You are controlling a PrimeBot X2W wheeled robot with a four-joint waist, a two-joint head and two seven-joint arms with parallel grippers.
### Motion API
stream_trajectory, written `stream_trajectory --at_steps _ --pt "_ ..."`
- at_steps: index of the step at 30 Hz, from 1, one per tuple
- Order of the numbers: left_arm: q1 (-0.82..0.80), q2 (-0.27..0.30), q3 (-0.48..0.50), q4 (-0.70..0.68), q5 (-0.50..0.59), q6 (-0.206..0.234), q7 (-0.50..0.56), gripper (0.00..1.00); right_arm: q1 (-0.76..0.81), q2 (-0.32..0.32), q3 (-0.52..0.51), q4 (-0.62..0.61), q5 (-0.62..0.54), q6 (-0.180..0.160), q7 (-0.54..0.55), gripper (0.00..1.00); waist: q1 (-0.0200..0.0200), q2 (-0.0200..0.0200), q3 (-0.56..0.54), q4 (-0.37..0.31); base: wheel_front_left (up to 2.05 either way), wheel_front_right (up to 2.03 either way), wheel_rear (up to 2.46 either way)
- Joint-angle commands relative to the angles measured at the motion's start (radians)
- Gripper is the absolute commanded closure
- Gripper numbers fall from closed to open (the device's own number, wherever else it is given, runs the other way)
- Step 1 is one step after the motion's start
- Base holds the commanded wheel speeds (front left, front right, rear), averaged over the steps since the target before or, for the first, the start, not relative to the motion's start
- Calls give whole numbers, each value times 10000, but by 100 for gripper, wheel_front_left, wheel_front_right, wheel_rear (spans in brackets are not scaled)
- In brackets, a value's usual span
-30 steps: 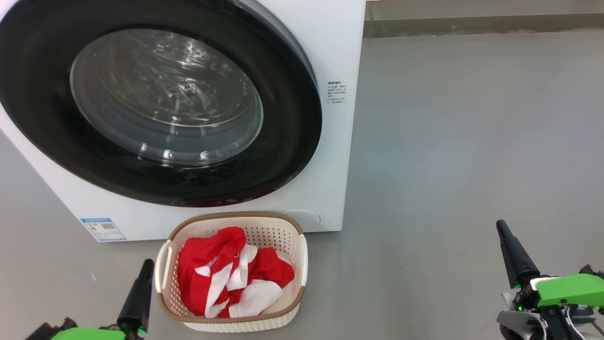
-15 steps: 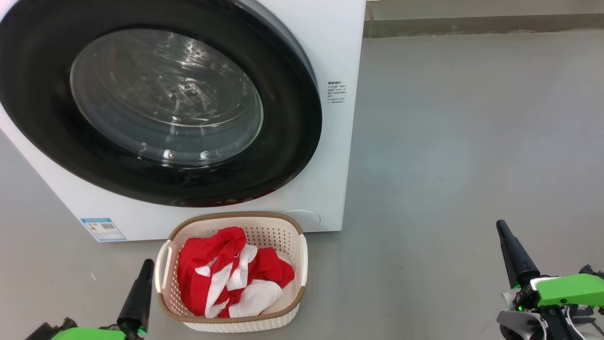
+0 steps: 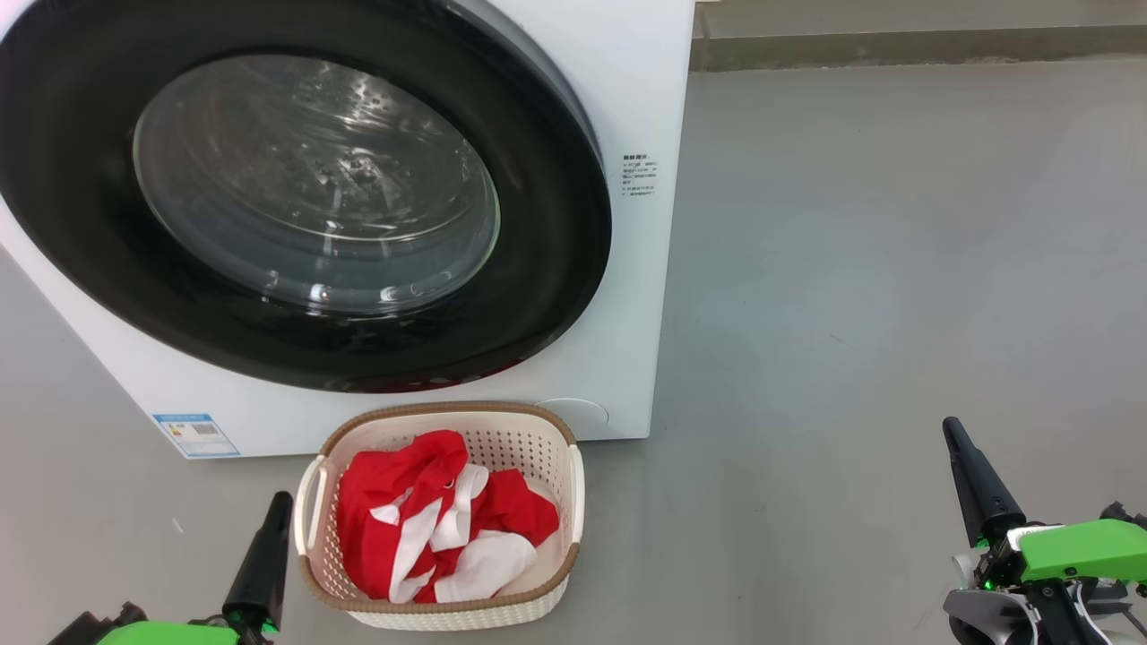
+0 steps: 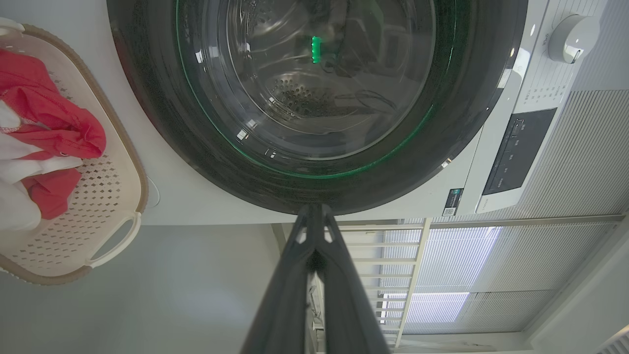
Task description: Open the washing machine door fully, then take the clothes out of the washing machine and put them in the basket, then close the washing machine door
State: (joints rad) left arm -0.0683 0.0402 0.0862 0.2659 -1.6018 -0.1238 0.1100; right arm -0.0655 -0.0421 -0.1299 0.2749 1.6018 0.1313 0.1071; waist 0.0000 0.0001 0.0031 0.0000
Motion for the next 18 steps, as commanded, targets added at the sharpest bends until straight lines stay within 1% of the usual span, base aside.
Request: stream_trajectory --at_steps 1,18 --pt "-397 100 276 -208 -69 -69 32 100 -425 -83 152 -301 60 -6 68 100 0 -1 0 0 0 0 0" --pt "-397 100 275 -208 -69 -69 32 100 -425 -83 151 -301 60 -6 69 100 0 -1 0 0 0 0 0"
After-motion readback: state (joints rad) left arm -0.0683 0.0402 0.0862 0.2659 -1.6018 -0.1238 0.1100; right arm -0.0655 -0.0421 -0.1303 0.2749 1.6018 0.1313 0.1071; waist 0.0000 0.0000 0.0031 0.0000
